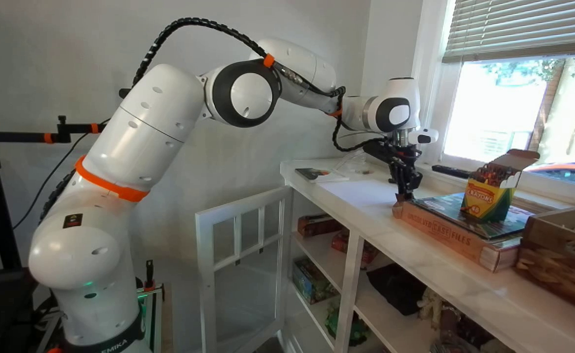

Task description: Put the dark brown wooden block on the light brown wooden block on the left

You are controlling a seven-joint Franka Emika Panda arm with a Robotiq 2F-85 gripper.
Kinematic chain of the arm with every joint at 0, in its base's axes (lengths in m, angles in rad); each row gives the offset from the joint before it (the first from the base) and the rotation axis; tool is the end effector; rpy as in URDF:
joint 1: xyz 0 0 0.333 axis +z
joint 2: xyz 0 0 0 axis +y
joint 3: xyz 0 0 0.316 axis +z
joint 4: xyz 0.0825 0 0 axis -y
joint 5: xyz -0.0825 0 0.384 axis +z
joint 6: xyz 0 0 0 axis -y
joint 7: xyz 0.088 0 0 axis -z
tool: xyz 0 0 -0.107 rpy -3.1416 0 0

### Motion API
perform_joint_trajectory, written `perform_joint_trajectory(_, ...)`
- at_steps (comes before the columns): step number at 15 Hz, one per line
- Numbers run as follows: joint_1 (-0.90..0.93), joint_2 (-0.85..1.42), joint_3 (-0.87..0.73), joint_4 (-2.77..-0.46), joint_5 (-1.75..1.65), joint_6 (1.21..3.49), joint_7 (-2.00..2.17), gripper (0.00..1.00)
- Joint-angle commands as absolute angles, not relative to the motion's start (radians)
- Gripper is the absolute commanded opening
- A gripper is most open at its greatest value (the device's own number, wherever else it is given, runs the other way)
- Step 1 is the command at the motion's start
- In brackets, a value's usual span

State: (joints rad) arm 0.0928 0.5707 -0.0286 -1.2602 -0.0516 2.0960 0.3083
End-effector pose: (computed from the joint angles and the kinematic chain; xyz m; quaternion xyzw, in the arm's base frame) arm 0.7437 0.0506 0.4553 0.9849 -0.1076 0.1357 0.0062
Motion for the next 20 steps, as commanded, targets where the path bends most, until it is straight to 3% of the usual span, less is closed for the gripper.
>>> perform_joint_trajectory(1, 0.098, 0.584, -0.035, -1.240, -0.063, 2.085, 0.297, 0.66)
perform_joint_trajectory(6, 0.098, 0.574, -0.037, -1.249, -0.063, 2.085, 0.301, 1.00)
perform_joint_trajectory(20, 0.120, 0.575, -0.031, -1.247, -0.071, 2.093, 0.297, 0.97)
